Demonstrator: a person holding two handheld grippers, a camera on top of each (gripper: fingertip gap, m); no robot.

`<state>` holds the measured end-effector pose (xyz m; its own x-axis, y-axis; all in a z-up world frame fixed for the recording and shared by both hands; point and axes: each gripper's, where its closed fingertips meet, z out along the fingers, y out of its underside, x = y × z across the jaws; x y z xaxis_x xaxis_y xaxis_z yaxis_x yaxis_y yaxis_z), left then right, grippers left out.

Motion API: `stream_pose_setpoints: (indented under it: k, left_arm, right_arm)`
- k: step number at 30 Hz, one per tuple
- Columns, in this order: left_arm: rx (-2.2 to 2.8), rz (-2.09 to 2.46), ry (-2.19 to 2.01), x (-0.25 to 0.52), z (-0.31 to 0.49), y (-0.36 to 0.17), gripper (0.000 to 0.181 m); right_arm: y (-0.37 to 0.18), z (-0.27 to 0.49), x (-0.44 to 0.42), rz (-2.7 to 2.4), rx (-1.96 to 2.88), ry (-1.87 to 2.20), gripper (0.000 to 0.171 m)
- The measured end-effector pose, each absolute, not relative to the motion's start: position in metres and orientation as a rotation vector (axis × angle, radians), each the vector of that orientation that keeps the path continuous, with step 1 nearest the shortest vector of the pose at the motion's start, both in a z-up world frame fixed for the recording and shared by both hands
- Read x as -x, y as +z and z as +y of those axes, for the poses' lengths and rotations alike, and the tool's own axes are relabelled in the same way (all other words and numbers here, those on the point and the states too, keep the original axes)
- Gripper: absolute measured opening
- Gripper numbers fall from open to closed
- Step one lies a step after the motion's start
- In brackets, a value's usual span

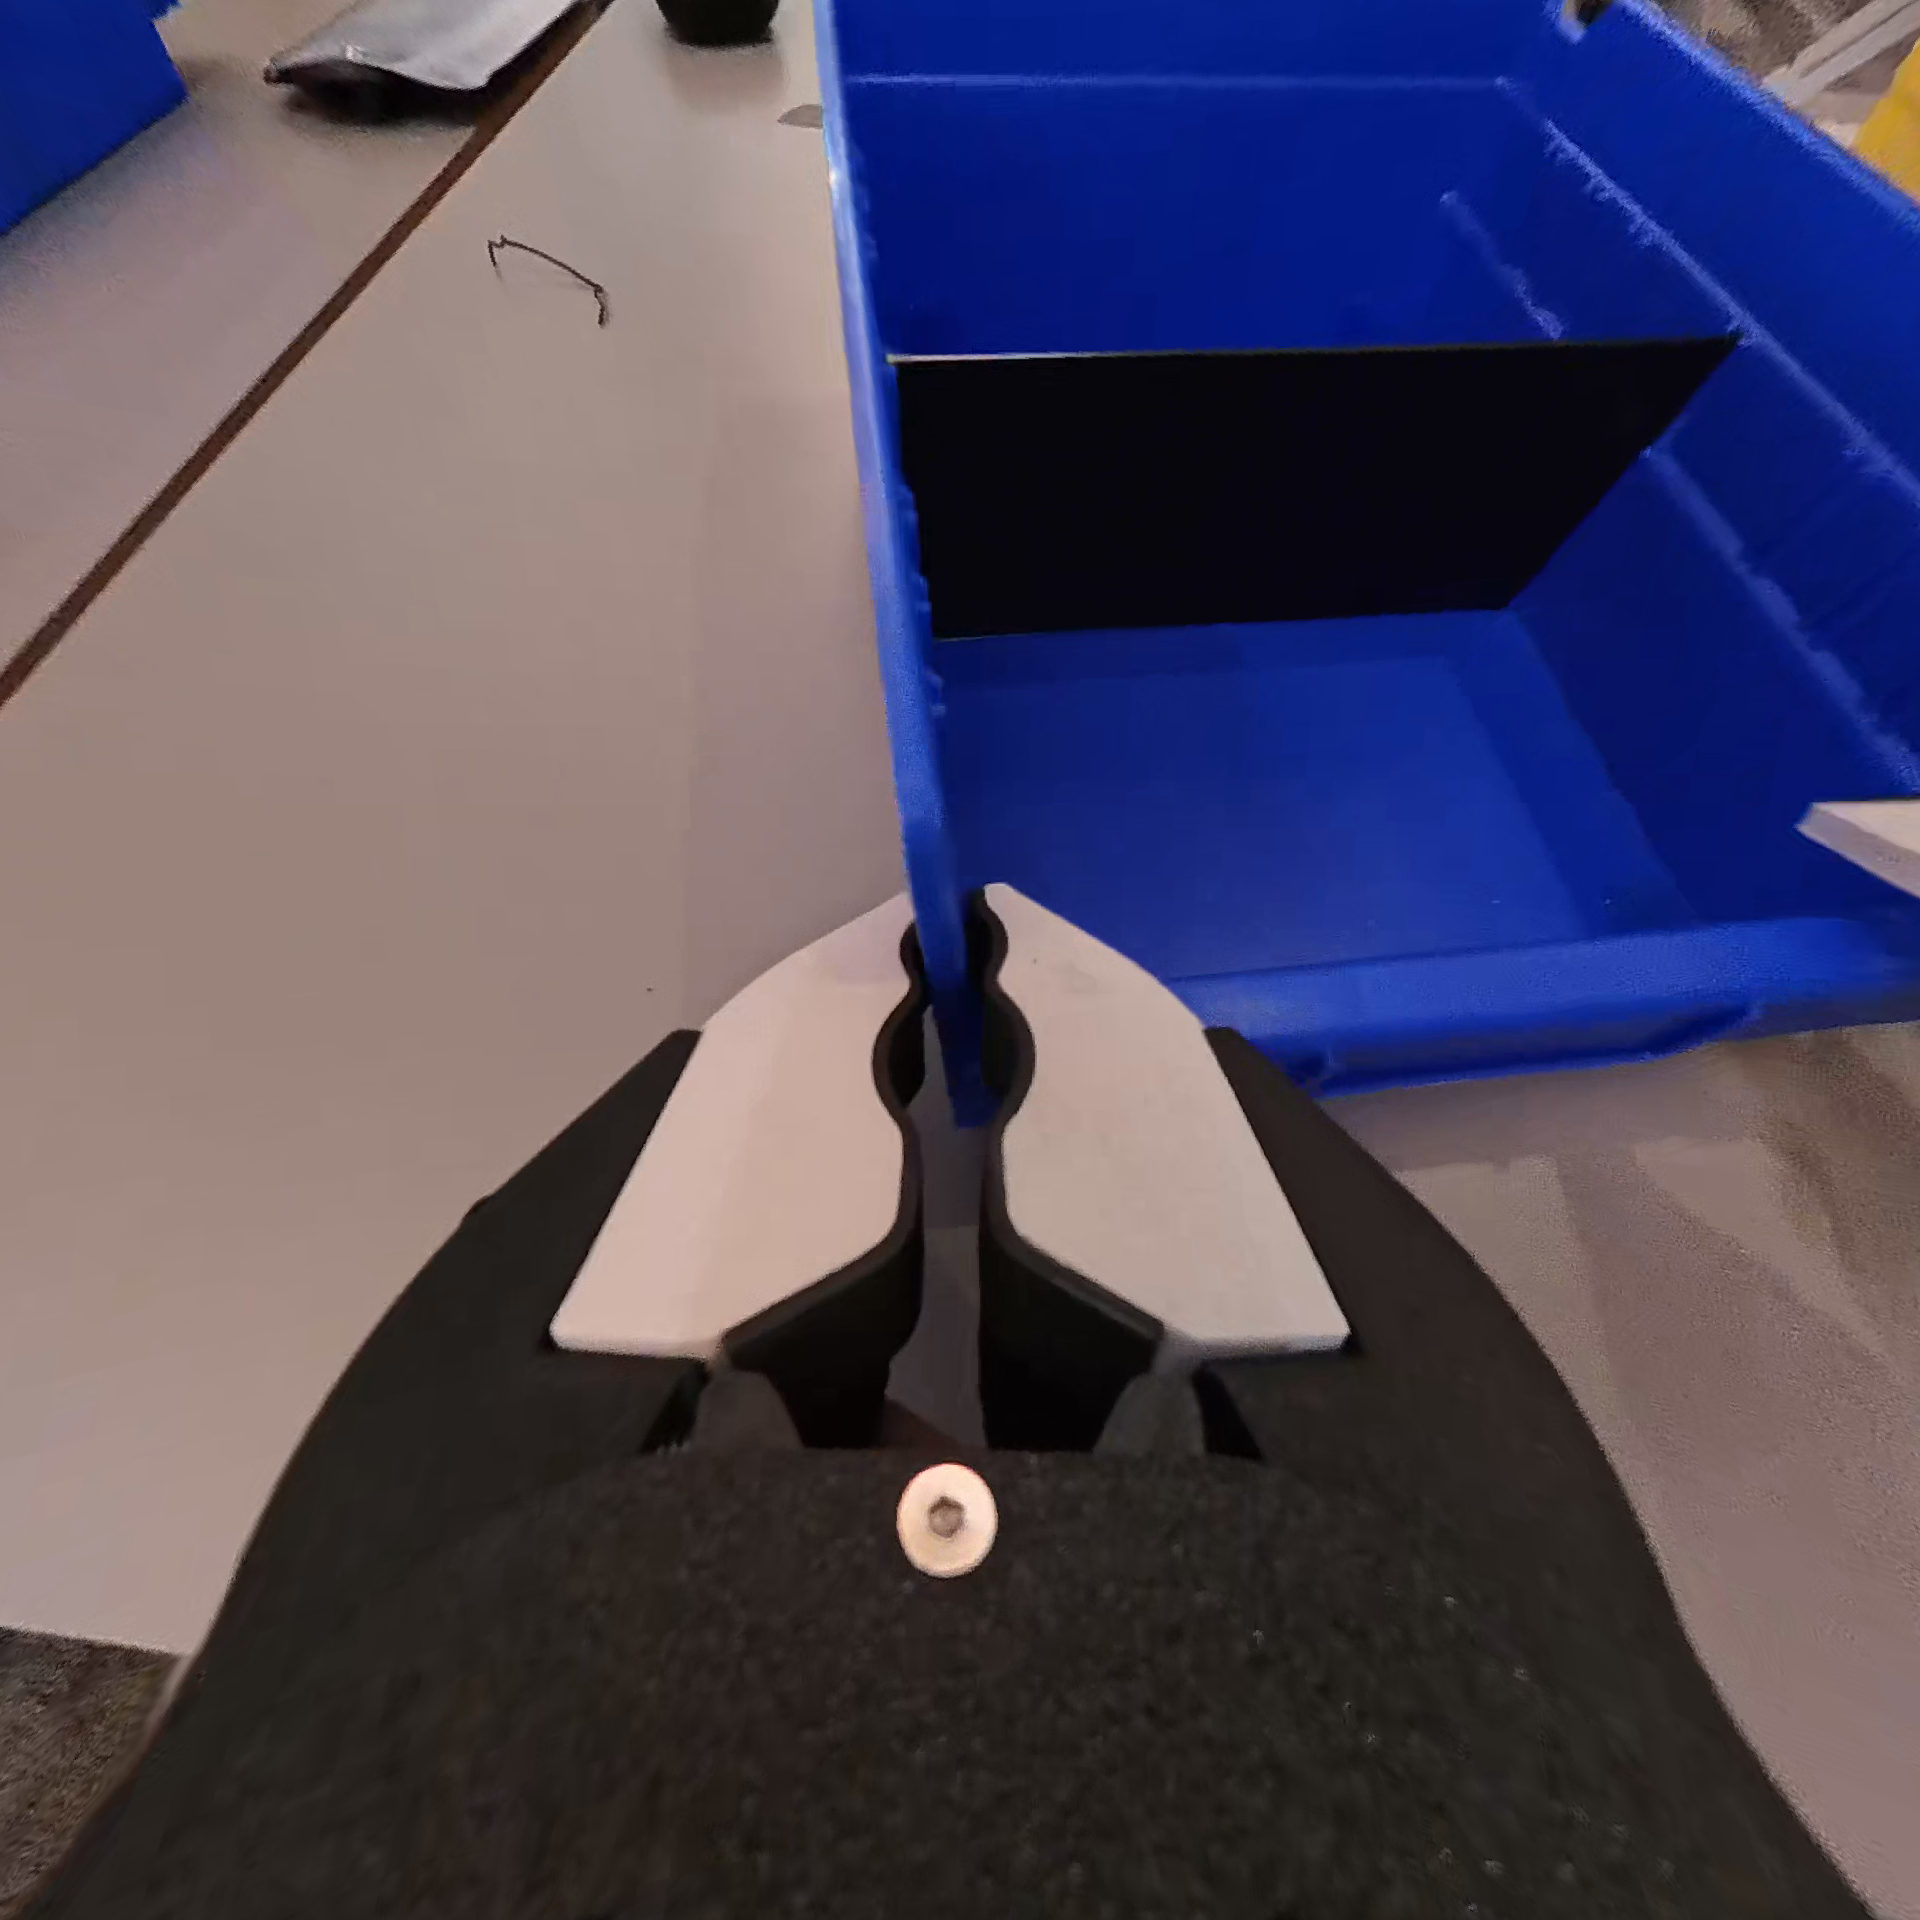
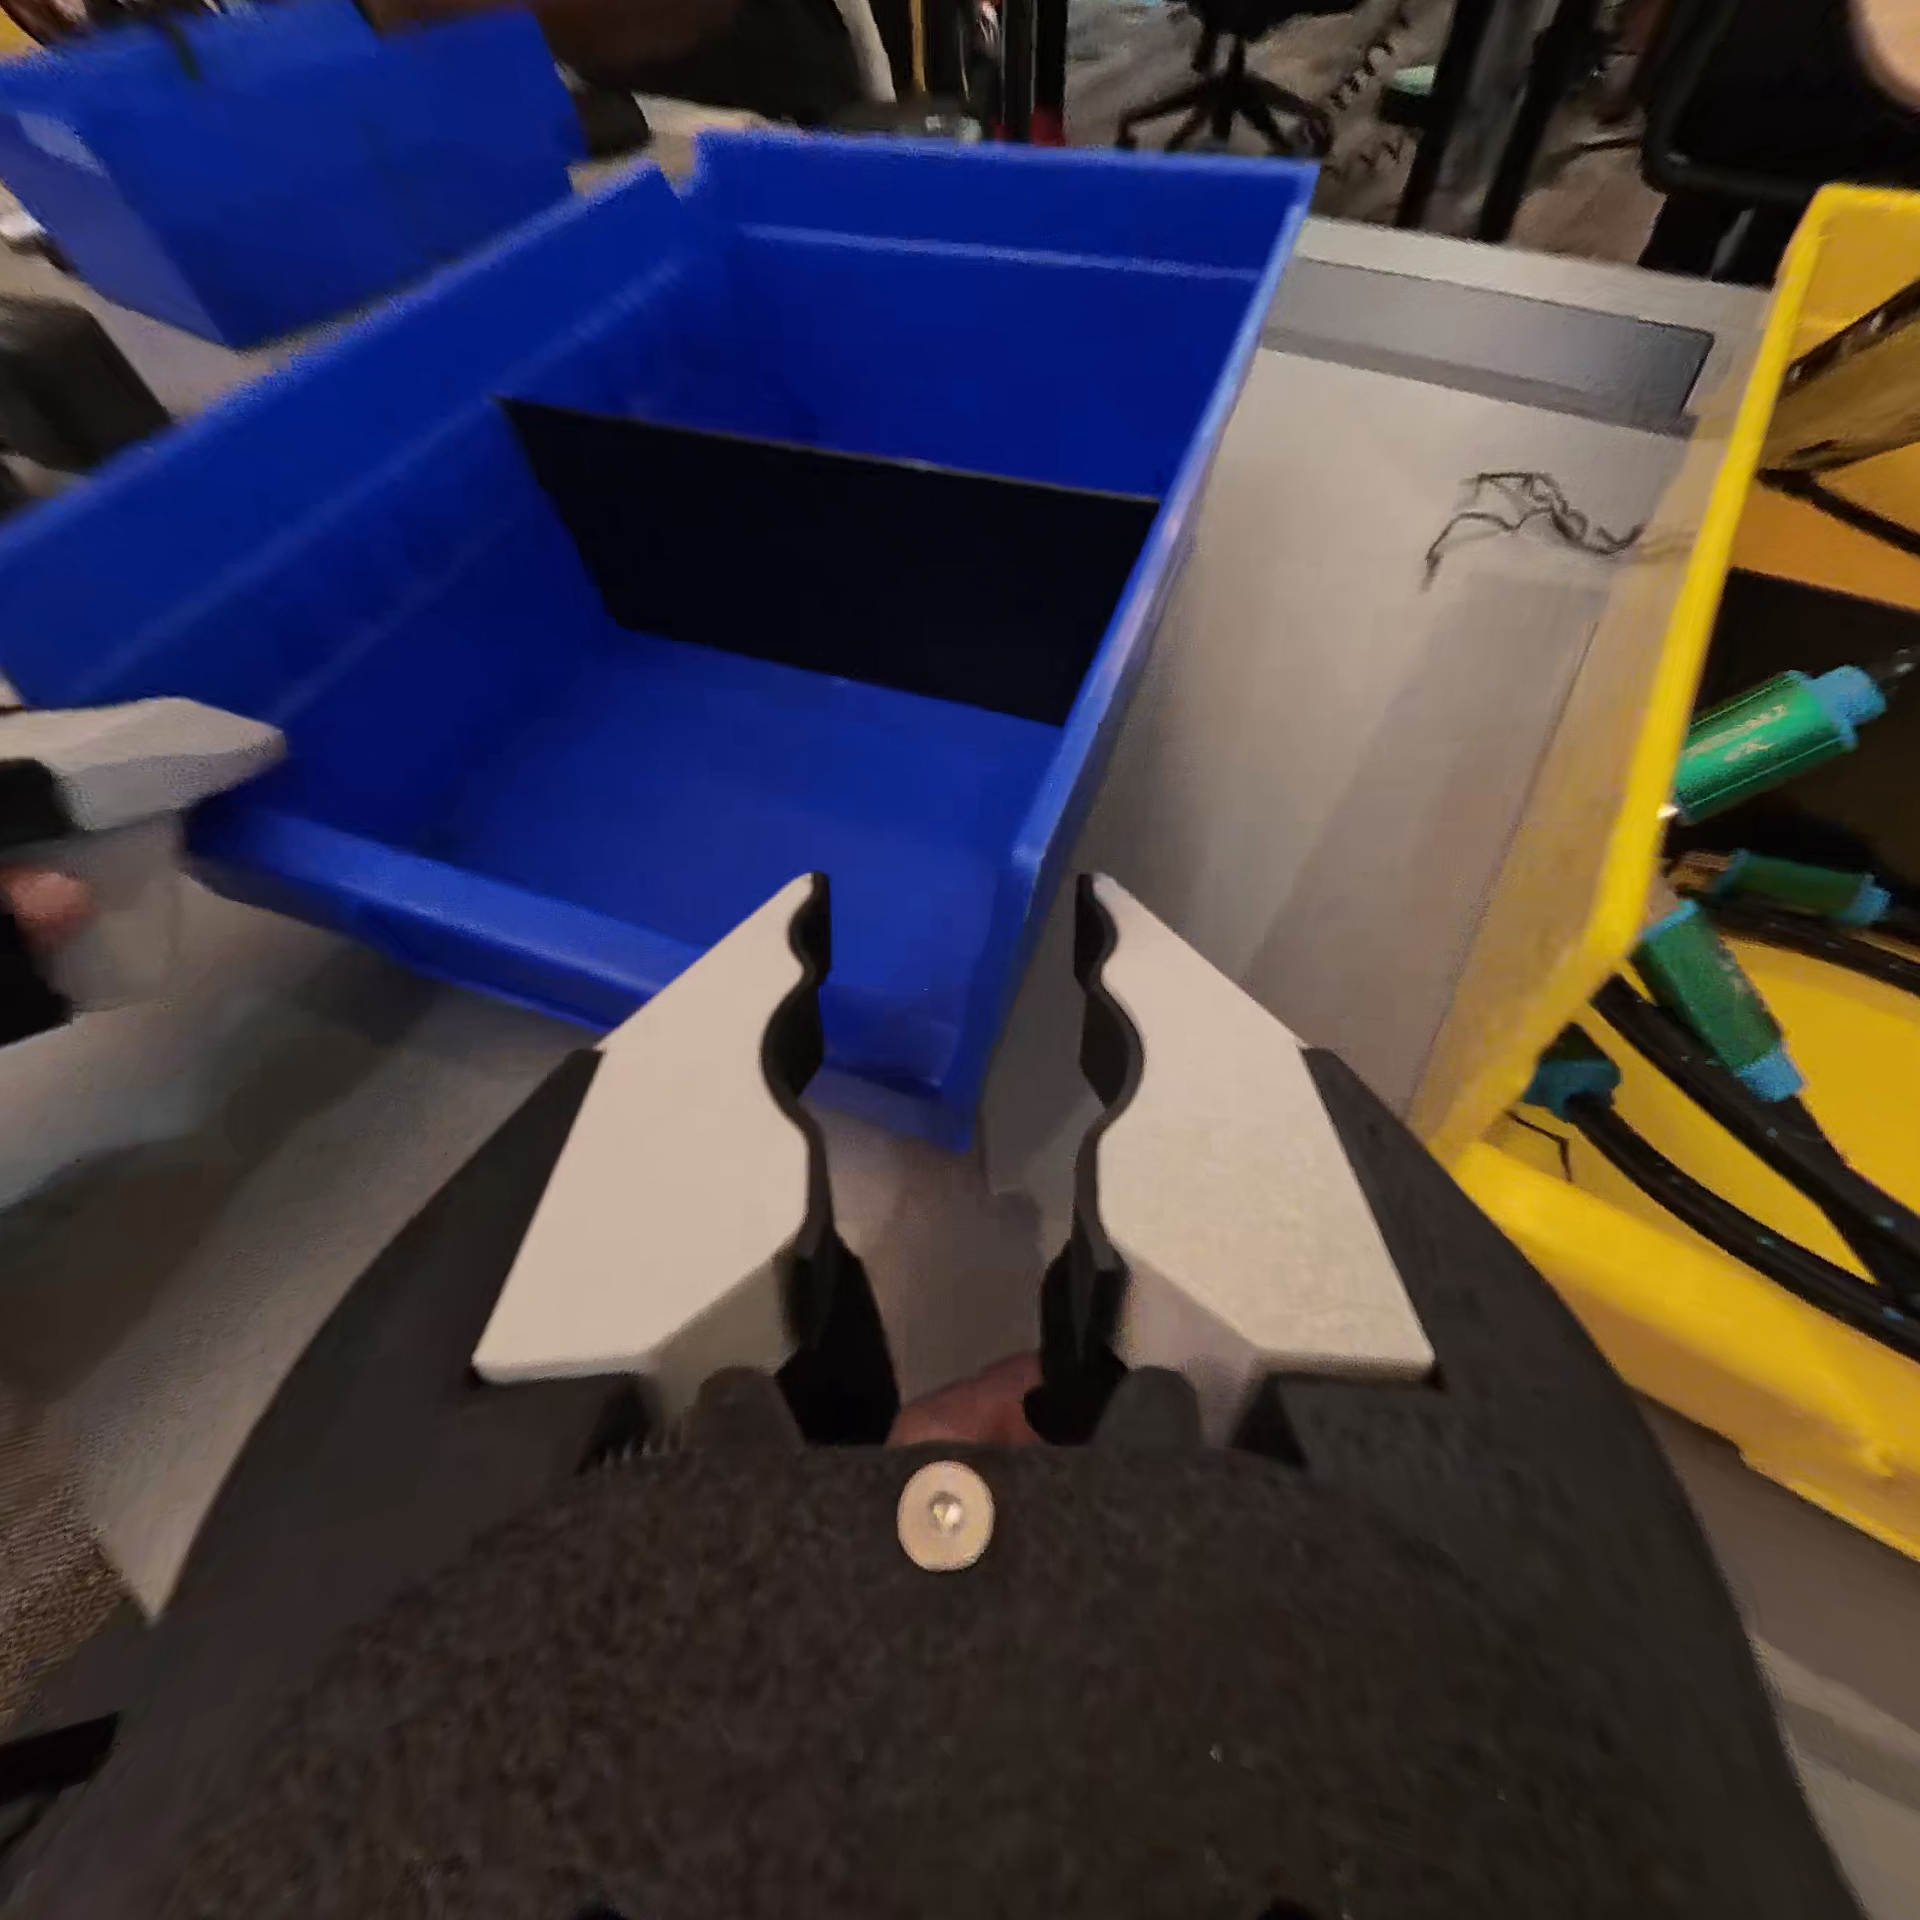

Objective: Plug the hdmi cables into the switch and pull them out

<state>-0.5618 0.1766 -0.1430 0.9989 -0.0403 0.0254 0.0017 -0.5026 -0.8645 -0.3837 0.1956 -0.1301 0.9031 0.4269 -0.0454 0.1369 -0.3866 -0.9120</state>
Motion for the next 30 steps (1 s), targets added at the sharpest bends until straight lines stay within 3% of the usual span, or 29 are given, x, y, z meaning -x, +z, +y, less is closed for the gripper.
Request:
stream_pose_setpoints:
  k: [3,11,17,24,30]
  left_arm:
    - [2.088,0.041,0.001,0.561,0.177,-0.143,0.005]
    - [2.009,0.08,0.115,0.548,0.177,-0.118,0.004]
    - [1.774,0.077,0.16,0.511,0.175,-0.039,0.004]
    - [1.621,0.23,0.009,0.366,0.199,0.035,0.005]
    - [1.574,0.478,-0.097,0.179,0.199,0.05,0.005]
  right_arm:
    - [-0.141,0.209,0.374,-0.323,1.998,0.254,0.009]
    - [-0.129,0.209,0.359,-0.209,1.956,0.261,0.004]
    - [-0.056,0.212,0.328,-0.229,1.759,0.212,0.004]
    - [0.042,0.208,0.19,-0.072,1.629,0.125,0.004]
    - [0.067,0.17,0.006,0.106,1.625,-0.056,0.003]
